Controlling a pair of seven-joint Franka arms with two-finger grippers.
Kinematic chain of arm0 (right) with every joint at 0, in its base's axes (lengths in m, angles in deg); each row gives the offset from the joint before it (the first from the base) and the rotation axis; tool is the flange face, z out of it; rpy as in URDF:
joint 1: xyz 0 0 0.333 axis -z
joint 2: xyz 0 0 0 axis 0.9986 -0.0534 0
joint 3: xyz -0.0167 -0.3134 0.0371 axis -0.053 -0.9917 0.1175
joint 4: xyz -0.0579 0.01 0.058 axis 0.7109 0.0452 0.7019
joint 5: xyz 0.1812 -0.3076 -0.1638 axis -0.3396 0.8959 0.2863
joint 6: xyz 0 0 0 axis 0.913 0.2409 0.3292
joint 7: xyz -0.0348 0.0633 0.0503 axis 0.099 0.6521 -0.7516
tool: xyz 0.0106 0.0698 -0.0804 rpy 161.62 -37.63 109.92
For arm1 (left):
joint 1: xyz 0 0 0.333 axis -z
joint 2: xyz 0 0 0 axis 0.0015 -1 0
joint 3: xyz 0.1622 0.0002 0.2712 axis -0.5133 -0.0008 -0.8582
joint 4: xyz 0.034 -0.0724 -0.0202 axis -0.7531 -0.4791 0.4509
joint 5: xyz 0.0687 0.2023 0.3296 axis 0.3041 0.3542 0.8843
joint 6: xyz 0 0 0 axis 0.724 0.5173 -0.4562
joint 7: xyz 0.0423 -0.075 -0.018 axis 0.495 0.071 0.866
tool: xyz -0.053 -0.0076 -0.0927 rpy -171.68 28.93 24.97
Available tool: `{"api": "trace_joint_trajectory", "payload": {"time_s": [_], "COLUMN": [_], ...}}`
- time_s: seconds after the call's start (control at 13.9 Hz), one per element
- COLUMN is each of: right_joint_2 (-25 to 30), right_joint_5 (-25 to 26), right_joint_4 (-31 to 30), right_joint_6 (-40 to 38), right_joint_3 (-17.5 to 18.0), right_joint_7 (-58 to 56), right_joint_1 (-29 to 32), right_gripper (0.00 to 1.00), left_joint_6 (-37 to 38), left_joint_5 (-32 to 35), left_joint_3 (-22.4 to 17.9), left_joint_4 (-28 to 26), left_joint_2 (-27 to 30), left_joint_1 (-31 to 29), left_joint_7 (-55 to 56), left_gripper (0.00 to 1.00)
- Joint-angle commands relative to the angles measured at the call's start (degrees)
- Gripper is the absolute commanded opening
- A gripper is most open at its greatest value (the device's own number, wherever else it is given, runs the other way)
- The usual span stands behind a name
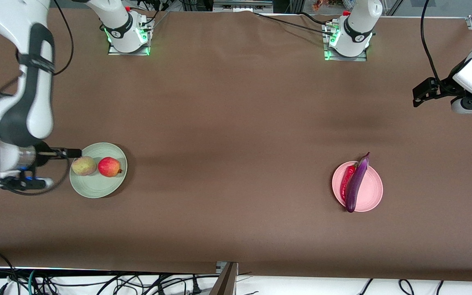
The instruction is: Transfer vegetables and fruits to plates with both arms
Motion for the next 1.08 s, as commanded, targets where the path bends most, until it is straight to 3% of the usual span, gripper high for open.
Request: {"api": "trace_joint_trajectory", "payload": {"time_s": [0.0, 0.07, 0.29, 0.36, 0.57, 0.79, 1.01], "right_joint_2": [7.47, 10.28, 19.77, 23.28, 32.08, 38.06, 37.73], "right_joint_5": [2.59, 4.86, 13.21, 14.97, 18.58, 20.53, 20.79], "right_joint_4": [-0.99, -1.69, -7.12, -10.10, -18.02, -18.66, -19.36], "right_joint_6": [-3.77, -3.78, -3.69, -3.69, -4.39, -4.74, -5.01], "right_joint_3": [1.58, 4.37, 20.60, 23.53, 28.12, 30.40, 30.94], "right_joint_7": [0.32, 1.11, 1.81, 4.43, 7.89, 7.97, 7.80], "right_joint_1": [-0.22, 0.65, 11.70, 13.56, 16.30, 17.98, 19.03], "right_gripper": [1.00, 1.00, 1.00, 1.00, 1.00, 1.00, 1.00], "left_joint_6": [0.65, 0.65, 0.65, 0.65, 0.65, 0.65, 0.65], "left_joint_5": [-1.35, -1.44, -1.44, -1.44, -1.44, -1.44, -1.44], "left_joint_3": [-0.31, -0.31, -0.31, -0.31, -0.31, -0.31, -0.31], "left_joint_4": [1.25, 1.25, 1.25, 1.25, 1.25, 1.34, 1.25], "left_joint_2": [-0.47, -0.47, -0.47, -0.47, -0.47, -0.47, -0.47], "left_joint_1": [0.19, 0.19, 0.19, 0.19, 0.19, 0.28, 0.19], "left_joint_7": [-1.23, -1.23, -1.23, -1.23, -1.23, -1.23, -1.23], "left_gripper": [1.00, 1.00, 1.00, 1.00, 1.00, 1.00, 1.00]}}
